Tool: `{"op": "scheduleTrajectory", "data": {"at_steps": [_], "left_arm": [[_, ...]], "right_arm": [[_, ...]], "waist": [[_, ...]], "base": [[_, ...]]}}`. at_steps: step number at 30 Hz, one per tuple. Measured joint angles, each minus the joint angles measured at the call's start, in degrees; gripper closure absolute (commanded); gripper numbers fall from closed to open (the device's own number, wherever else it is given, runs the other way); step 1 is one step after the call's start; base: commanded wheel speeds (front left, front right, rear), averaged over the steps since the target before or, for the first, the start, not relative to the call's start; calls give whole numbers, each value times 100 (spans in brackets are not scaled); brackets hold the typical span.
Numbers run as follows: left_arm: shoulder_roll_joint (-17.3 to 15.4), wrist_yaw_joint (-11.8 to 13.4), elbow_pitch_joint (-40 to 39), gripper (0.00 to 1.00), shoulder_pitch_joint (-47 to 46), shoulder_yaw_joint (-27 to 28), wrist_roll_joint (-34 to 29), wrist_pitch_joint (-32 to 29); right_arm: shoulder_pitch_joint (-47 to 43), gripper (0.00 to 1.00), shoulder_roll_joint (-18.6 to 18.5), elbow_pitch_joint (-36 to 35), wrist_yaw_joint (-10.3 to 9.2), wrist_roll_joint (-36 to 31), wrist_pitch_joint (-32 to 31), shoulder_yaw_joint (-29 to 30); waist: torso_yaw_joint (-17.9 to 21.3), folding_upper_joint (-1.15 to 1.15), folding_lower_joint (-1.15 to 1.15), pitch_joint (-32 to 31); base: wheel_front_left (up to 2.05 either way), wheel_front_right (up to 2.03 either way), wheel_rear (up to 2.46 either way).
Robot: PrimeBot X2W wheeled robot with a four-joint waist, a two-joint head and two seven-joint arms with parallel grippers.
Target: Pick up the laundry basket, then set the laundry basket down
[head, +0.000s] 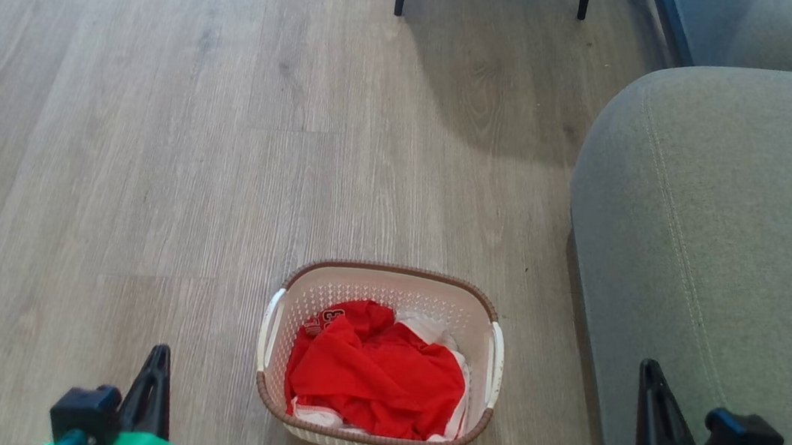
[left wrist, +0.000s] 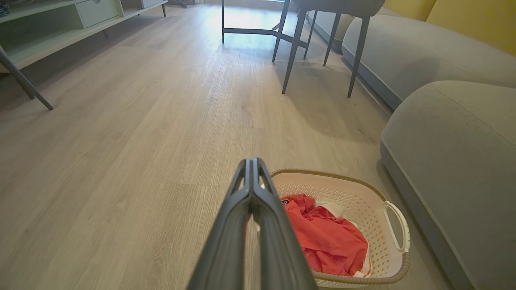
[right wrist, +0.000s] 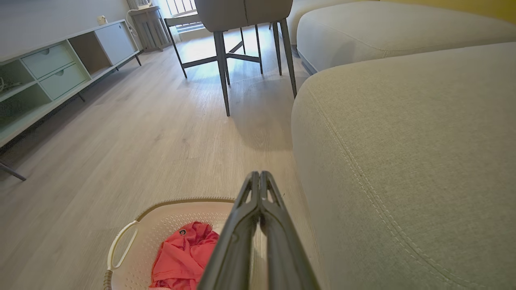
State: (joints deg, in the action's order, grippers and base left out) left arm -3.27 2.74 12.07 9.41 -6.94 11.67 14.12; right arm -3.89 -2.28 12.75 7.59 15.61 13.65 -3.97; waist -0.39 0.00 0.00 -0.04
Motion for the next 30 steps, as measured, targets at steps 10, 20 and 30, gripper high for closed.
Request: {"op": "scheduleTrajectory", "data": {"at_steps": [10, 20, 30], "left_arm": [[-1, -77, 14, 100, -23, 18, 688, -151], [-2, -154, 37, 100, -158, 59, 1372, -302], [-4, -232, 85, 100, -263, 179, 2047, -454]], "right_arm": [[7, 100, -1, 8, 0, 669, -126, 19], [19, 100, -5, 32, 0, 1326, -253, 65], [131, 100, -14, 59, 0, 1972, -403, 143]], "waist": [[3, 0, 0, 2], [7, 0, 0, 3], [10, 0, 0, 5]], "base": [[0, 0, 0], [0, 0, 0], [0, 0, 0]]}}
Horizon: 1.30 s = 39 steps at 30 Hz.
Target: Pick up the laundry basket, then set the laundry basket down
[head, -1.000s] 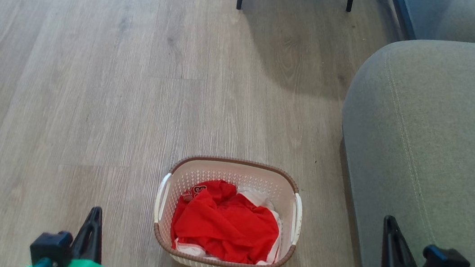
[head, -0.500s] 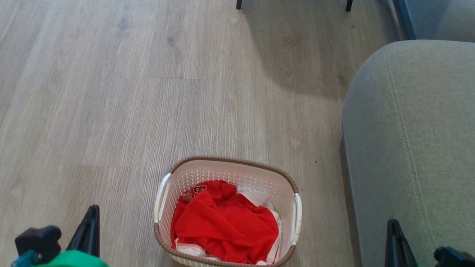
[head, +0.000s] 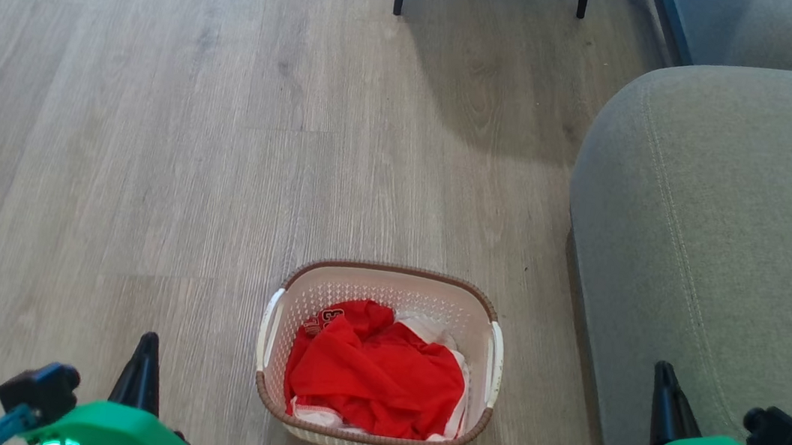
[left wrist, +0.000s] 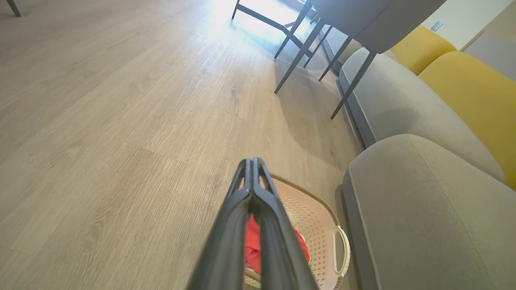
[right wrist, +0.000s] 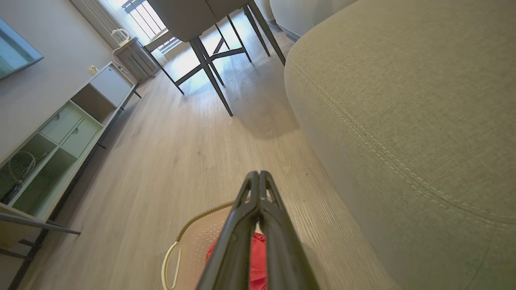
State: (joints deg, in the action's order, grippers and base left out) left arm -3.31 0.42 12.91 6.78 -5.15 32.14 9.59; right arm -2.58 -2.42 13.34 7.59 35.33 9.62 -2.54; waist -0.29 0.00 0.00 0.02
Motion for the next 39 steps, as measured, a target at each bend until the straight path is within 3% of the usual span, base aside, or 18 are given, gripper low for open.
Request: {"op": "scheduleTrajectory", "data": {"at_steps": [39], "left_arm": [[-2, -307, 102, 100, -379, 301, 2607, -602]], "right_arm": [[198, 100, -55, 96, -1, 2494, -560, 296]], "waist": [[12, 0, 0, 7]], "base": [[0, 0, 0]]}}
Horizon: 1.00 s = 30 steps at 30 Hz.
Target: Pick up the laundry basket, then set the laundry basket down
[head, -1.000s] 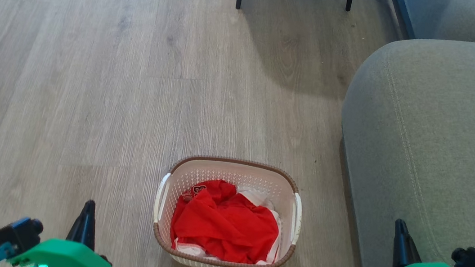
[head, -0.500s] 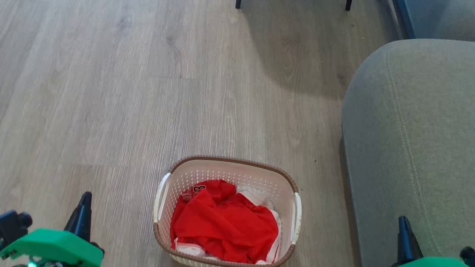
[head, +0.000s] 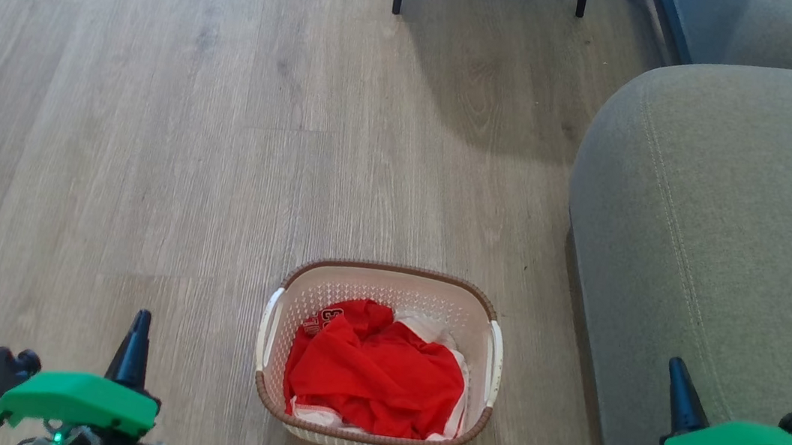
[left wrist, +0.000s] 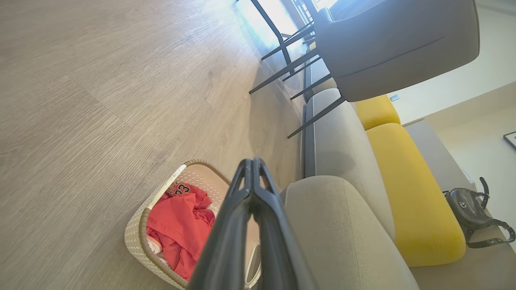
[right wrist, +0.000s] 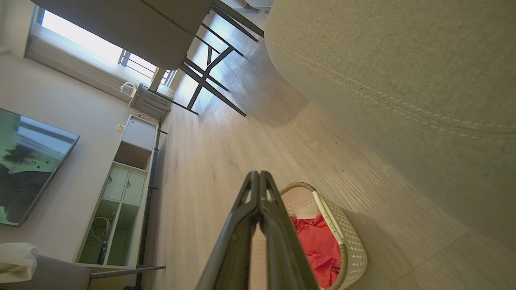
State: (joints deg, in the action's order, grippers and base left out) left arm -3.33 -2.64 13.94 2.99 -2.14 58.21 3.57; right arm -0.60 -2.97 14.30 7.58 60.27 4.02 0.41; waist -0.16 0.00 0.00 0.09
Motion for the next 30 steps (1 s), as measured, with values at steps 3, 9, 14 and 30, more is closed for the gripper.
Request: {"op": "scheduleTrajectory", "data": {"at_steps": [3, 9, 14, 30], "left_arm": [[0, -40, 9, 100, -5, 60, 199, -55], [0, -93, 23, 100, -116, 94, 594, -157], [0, -102, 42, 100, -135, 121, 926, -234], [0, -252, 111, 100, -333, 294, 1976, -511]], "right_arm": [[58, 100, 0, 3, 0, 192, -63, 33], [60, 100, -1, 12, 0, 569, -176, 105], [70, 100, -2, 38, 0, 887, -243, 144], [179, 100, -9, 79, 0, 1895, -503, 303]], "waist": [[1, 0, 0, 1], [3, 0, 0, 2], [4, 0, 0, 3], [9, 0, 0, 5]], "base": [[0, 0, 0], [0, 0, 0], [0, 0, 0], [0, 0, 0]]}}
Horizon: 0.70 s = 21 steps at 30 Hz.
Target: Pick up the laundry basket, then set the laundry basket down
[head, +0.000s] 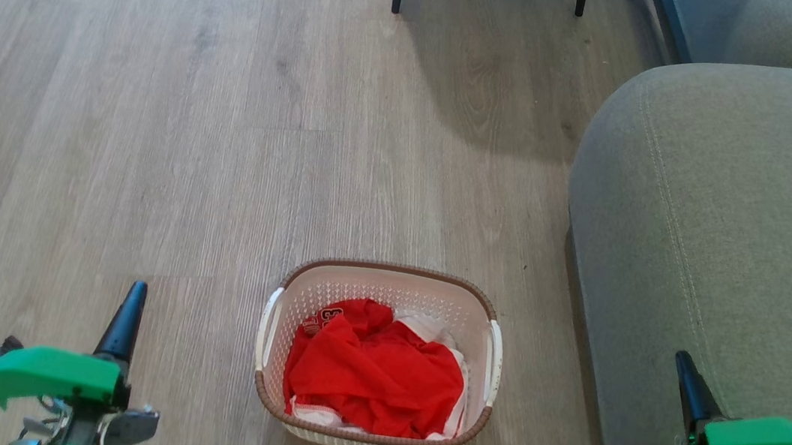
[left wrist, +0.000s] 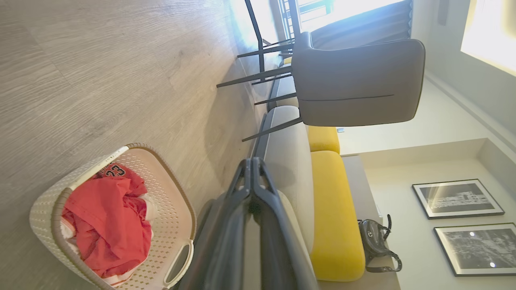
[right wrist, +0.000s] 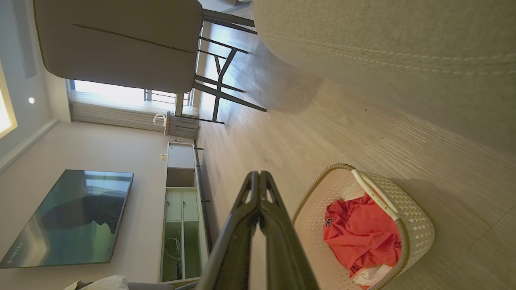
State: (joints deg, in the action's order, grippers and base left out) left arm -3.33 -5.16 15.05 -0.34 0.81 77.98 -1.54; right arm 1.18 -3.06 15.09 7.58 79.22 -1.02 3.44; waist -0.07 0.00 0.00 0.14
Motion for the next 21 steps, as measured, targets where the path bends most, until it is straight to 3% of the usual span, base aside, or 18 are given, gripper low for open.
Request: {"op": "scheduleTrajectory", "data": {"at_steps": [21], "left_arm": [[3, -146, 68, 100, -185, 192, 1308, -313]], "right_arm": [[121, 100, -29, 59, 0, 1232, -326, 200]], "waist": [[6, 0, 0, 4]], "base": [[0, 0, 0]]}}
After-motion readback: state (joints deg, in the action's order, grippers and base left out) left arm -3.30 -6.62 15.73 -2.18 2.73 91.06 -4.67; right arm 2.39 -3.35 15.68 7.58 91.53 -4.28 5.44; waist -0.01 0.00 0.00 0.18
